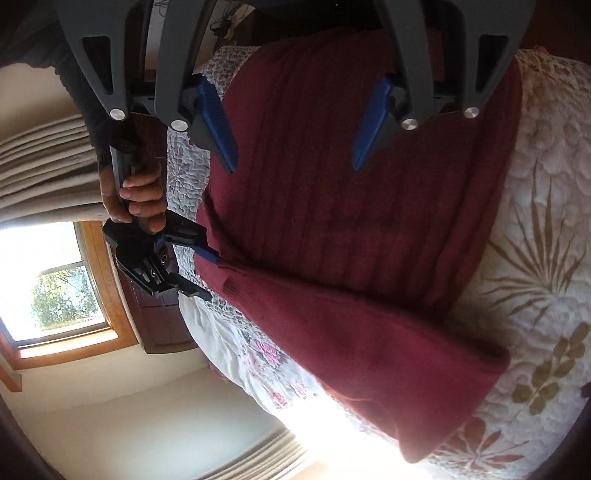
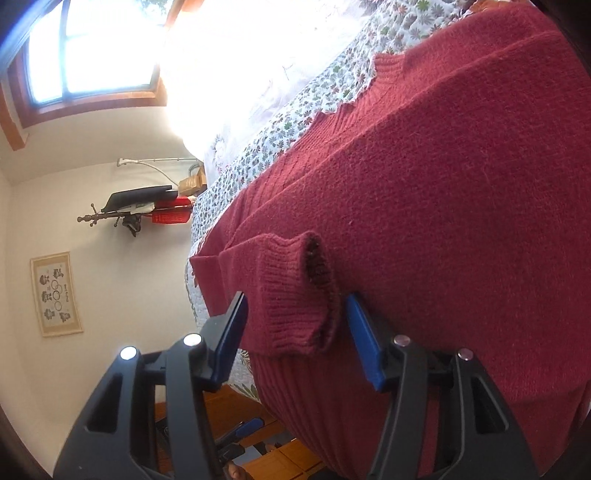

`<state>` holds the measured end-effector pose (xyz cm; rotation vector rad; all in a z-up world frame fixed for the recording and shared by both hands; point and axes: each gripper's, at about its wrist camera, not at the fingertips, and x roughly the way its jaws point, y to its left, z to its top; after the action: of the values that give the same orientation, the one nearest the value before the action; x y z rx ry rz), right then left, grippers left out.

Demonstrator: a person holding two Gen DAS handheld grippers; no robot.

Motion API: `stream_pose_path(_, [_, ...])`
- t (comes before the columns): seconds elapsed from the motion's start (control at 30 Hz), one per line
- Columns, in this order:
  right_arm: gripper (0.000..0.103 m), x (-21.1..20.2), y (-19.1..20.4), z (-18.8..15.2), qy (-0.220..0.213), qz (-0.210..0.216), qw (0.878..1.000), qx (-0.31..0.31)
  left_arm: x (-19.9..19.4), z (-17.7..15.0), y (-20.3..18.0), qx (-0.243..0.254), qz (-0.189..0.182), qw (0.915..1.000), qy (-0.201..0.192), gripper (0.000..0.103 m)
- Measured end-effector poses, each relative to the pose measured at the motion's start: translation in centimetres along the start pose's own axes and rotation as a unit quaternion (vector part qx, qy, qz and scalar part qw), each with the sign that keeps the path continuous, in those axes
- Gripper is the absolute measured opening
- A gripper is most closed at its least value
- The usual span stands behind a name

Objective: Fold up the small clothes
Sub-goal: 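Grasp the cuff of the folded sleeve with the right tool, then pull the cuff further across the body with the right tool and release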

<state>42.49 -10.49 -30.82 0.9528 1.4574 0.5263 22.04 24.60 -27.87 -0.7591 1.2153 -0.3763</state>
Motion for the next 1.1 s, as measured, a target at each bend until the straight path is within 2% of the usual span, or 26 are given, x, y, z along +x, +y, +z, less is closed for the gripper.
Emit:
stream_pose_path(0.13, [0.053,1.2,0.6,1.0,0.015,0.001,1.000,-0.003,-0.3,-0.9,1.6,-0.046,0.000,0.9988,-0.013,0.064])
stream_pose_path(0.2, [0.032,1.7,1.2,1.4,0.025,0.002,1.000,-0.008,-0.4,-1.2,1.6,-0.051,0.000,0.9985,-0.017,0.064])
stream_pose_path(0.23, [0.017,1.9,1.5,1.6,0.030,0.001,0.999,-0.014,-0.4,-1.3,1.5,-0.050,0.004,0.9986,-0.018,0.064])
stream_pose_path(0.27, [0.009,2.0,2.1,1.7,0.030,-0.004,0.999,-0.020,-0.4,-1.4,1.5,-0.049,0.007,0.9986,-0.017,0.064])
stream_pose_path(0.47, [0.006,-0.6,6.3,1.4,0.013,-0.002,0.996,-0.083,0.8,-1.9,0.2,-0.042,0.014,0.9990,-0.010,0.064])
stream_pose_path(0.67, [0.006,-6.7,11.2,0.7,-0.043,-0.011,0.986,-0.160,3.0,-2.3,-0.8,-0.046,0.013,0.9988,0.012,0.064])
stream_pose_path(0.77, [0.006,-10.2,12.2,0.4,-0.075,-0.017,0.981,-0.181,3.5,-2.5,-0.6,-0.038,0.014,0.9990,0.019,0.064])
stream_pose_path(0.9, [0.006,-14.4,10.9,0.2,-0.117,-0.030,0.976,-0.179,4.4,-2.1,-1.5,-0.031,0.015,0.9991,0.022,0.064])
stream_pose_path(1.1, [0.006,-17.7,4.7,0.7,-0.145,-0.049,0.980,-0.124,4.0,-0.6,-1.9,-0.024,0.022,0.9994,0.015,0.064])
